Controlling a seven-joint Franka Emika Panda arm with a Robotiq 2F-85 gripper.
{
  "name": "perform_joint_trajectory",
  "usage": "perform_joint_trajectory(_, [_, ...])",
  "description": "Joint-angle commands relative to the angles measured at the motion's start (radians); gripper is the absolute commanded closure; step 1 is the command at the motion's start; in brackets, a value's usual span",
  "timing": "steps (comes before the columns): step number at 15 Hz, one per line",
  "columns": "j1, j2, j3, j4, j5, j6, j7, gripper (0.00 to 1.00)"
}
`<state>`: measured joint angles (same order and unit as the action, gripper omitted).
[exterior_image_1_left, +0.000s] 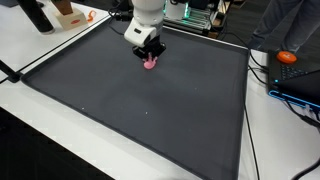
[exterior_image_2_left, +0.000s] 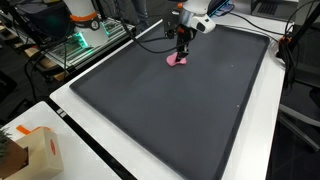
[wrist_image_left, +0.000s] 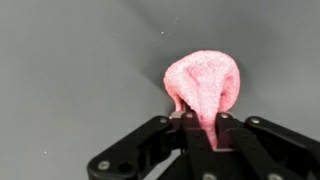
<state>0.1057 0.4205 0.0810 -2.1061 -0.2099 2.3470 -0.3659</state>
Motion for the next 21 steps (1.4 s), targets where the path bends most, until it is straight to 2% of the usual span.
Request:
perform_joint_trajectory(1, [-0.010, 0.016, 0.010, 0.006, -0.022, -0.017, -0.008, 0.98])
perform_joint_trajectory(9, [-0.004, 0.018, 0.003, 0.009, -0.034, -0.017, 0.009, 0.99])
perform_joint_trajectory(11, [-0.002, 0.018, 0.000, 0.014, -0.028, -0.029, 0.031, 0.69])
perform_joint_trajectory(15, [-0.017, 0.001, 0.009, 0.015, 0.014, -0.055, 0.046, 0.42])
perform_joint_trajectory(20, [-0.053, -0.020, 0.018, 0.034, 0.118, -0.158, 0.050, 0.03])
perform_joint_trajectory(21, [-0.062, -0.026, 0.019, 0.037, 0.148, -0.175, 0.051, 0.00])
